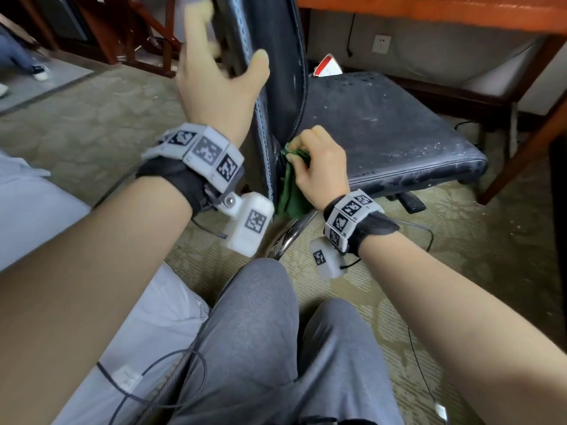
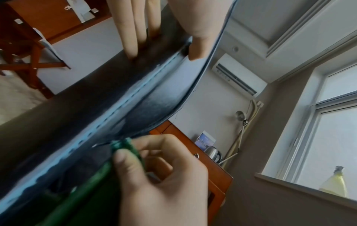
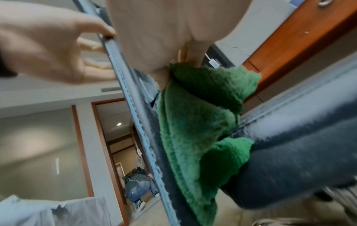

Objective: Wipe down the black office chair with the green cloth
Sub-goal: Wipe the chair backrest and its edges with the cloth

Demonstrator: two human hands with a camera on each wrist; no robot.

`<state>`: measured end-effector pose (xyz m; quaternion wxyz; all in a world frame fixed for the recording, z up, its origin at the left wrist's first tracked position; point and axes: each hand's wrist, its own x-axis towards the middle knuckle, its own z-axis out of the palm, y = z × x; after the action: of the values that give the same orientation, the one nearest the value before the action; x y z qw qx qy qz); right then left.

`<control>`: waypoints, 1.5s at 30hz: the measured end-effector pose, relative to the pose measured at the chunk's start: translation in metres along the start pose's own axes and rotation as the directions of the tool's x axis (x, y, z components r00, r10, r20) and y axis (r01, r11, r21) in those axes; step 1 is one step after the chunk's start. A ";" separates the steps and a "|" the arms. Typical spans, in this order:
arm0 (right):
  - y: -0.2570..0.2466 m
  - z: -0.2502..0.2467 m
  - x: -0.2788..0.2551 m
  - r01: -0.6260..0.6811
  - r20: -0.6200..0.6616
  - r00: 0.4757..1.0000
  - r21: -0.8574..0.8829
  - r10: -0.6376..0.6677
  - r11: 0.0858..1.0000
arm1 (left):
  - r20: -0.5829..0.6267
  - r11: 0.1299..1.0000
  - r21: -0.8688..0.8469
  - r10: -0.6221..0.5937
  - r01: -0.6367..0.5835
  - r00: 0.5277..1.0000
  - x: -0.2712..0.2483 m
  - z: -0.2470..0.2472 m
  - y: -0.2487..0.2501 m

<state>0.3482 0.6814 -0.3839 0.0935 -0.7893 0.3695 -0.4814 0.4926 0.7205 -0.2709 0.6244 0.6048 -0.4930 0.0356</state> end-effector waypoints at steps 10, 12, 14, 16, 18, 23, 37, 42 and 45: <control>-0.024 0.009 0.016 0.084 -0.193 0.980 0.136 -0.057 0.987 | 0.052 0.996 0.088 0.028 -0.032 0.998 -0.012 -0.007 -0.004; -0.016 0.016 0.009 0.078 -0.133 0.989 0.095 -0.065 0.992 | 0.061 0.994 0.094 0.047 -0.053 0.997 -0.012 -0.006 -0.005; -0.009 0.022 -0.001 0.075 -0.038 0.997 0.044 -0.074 0.996 | 0.057 0.993 0.104 0.043 -0.049 0.997 -0.011 -0.005 -0.004; -0.006 0.022 -0.007 0.070 0.006 0.998 0.018 -0.070 0.997 | 0.053 0.994 0.100 0.042 -0.047 0.998 -0.010 -0.004 -0.006; -0.007 0.019 -0.003 0.038 -0.045 0.998 0.069 -0.035 0.997 | 0.050 0.992 0.112 0.051 -0.056 0.997 -0.009 -0.005 -0.006; -0.018 0.019 0.007 0.004 -0.137 0.990 0.141 0.016 0.990 | 0.025 0.991 0.117 0.057 -0.060 0.998 -0.012 -0.003 -0.008; -0.022 -0.021 0.011 -0.295 0.175 0.950 0.223 0.259 0.929 | 0.347 0.960 0.280 -0.120 0.019 0.930 -0.086 -0.024 -0.033; -0.032 -0.032 0.003 -0.276 0.155 0.958 0.266 0.241 0.924 | 0.532 0.921 0.389 -0.253 0.032 0.808 -0.094 -0.016 -0.031; -0.034 -0.041 -0.008 -0.261 0.202 0.954 0.188 0.223 0.947 | 0.587 0.911 0.413 -0.268 0.002 0.764 -0.094 -0.019 -0.025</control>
<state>0.3285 0.7193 -0.3511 0.2683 -0.7632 0.4003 -0.4305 0.4716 0.7807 -0.3467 0.2907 0.7272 -0.6104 -0.1184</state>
